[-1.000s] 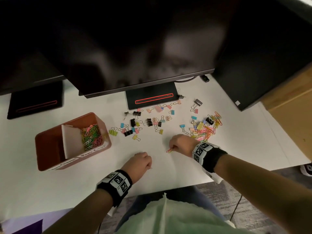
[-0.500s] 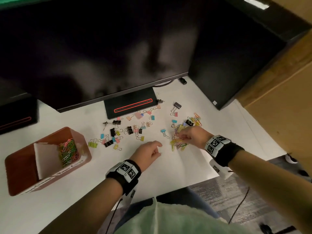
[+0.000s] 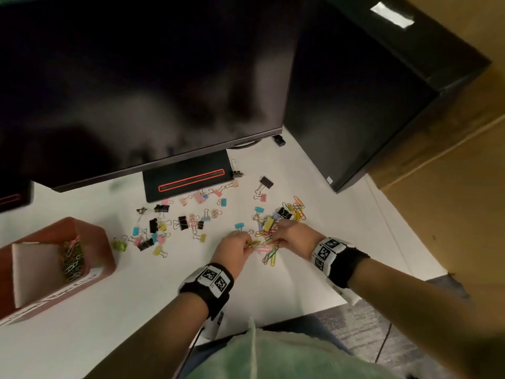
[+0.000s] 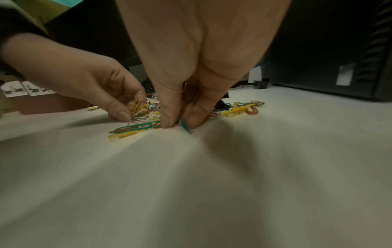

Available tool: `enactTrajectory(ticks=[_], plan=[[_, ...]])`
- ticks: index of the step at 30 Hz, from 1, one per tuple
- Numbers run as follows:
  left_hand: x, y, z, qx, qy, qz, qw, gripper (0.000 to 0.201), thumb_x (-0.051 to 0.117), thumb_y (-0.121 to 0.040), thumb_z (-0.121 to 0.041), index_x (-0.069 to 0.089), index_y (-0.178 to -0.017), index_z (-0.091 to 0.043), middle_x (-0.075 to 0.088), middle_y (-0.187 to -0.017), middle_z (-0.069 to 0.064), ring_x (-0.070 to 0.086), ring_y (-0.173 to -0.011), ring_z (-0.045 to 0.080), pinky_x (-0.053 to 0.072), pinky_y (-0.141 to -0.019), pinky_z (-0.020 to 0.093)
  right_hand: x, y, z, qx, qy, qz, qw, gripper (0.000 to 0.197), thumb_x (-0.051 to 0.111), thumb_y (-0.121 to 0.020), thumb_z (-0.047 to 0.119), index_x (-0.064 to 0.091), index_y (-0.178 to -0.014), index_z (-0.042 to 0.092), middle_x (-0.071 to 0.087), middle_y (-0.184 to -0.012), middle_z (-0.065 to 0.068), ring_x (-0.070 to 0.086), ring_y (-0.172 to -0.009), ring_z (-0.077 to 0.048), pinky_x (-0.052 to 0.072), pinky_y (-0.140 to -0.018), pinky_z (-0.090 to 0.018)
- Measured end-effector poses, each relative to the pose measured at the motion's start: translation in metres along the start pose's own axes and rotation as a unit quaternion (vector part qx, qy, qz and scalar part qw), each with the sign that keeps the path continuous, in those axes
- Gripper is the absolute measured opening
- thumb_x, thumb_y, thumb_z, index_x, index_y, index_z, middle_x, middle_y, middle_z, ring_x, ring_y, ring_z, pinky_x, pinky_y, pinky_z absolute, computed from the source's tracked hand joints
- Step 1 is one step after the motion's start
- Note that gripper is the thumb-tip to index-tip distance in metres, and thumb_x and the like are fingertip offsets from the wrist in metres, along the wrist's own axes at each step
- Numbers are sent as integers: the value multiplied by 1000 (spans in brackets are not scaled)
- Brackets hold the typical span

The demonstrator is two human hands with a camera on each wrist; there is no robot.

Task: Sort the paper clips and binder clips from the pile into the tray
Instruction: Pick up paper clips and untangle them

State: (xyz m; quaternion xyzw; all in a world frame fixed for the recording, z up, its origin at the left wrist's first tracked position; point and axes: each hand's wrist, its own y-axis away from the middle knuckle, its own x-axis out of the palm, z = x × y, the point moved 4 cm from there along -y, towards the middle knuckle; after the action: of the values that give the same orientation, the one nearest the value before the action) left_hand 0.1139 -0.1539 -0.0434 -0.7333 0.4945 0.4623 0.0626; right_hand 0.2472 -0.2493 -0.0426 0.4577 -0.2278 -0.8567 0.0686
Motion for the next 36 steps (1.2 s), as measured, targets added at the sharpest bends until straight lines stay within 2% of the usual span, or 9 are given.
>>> enactTrajectory(ticks=[4,10,14,20,26,29,31,33,36], plan=[[-3,-5,8,-10,-12,-9,1000,14,57,-88,-17,61,-88,-3,55,-95,13,55,-85,27,47,-80,36,2,-11,2,-17,13,9,1000,29,53,-93,12,63,-118,2,49,-125,-16,56,-109,-31,42,-98,-31],[-8,0,16,-9,5,-11,1000,15,56,-89,-14,63,-98,-4,56,-95,13,55,-89,27,42,-77,29,-4,-22,8,-66,72,19,995,26,52,-94,14,62,-116,6,57,-124,-14,54,-115,-28,39,-103,-32],[-27,13,25,1,35,-52,998,12,60,-87,-14,64,-94,-5,54,-86,8,52,-82,22,41,-74,28,-10,-29,15,-99,79,-7,992,20,54,-91,8,65,-107,6,65,-109,-15,62,-102,-30,50,-90,-33],[-80,43,51,11,78,-111,991,8,65,-85,-18,65,-91,-13,58,-86,-1,52,-70,7,38,-66,9,-36,-30,51,-119,35,-49,991,22,56,-92,17,66,-109,8,65,-109,-10,59,-104,-25,50,-91,-37],[-155,89,94,7,115,-170,979,7,66,-83,-18,64,-90,-17,60,-87,-2,59,-76,12,48,-72,23,-69,-53,153,-211,8,-111,971,16,62,-88,13,69,-99,4,68,-100,-13,62,-95,-29,51,-88,-36],[-189,116,134,-31,136,-201,970,7,67,-82,-17,62,-84,-22,61,-80,-4,59,-69,16,49,-67,30,-75,-79,223,-252,-4,-113,961,16,61,-88,12,68,-98,2,66,-99,-14,61,-95,-29,46,-85,-34],[-208,134,164,-65,166,-214,961,9,66,-83,-16,60,-82,-23,63,-78,1,61,-68,23,50,-67,36,-72,-100,270,-279,-15,-105,954,15,61,-88,13,68,-98,3,65,-100,-13,60,-94,-29,48,-84,-34],[-225,149,193,-99,164,-237,953,9,67,-82,-15,61,-84,-22,66,-78,3,63,-69,20,50,-70,33,-64,-124,312,-291,-24,-93,952,16,60,-89,15,67,-101,6,64,-102,-12,60,-95,-27,49,-83,-33],[-238,159,231,-143,156,-266,941,10,70,-79,-18,63,-81,-24,67,-75,0,63,-70,18,50,-69,31,-42,-161,361,-270,-37,-63,960,18,60,-89,17,66,-104,9,63,-107,-10,58,-99,-26,46,-91,-35]])
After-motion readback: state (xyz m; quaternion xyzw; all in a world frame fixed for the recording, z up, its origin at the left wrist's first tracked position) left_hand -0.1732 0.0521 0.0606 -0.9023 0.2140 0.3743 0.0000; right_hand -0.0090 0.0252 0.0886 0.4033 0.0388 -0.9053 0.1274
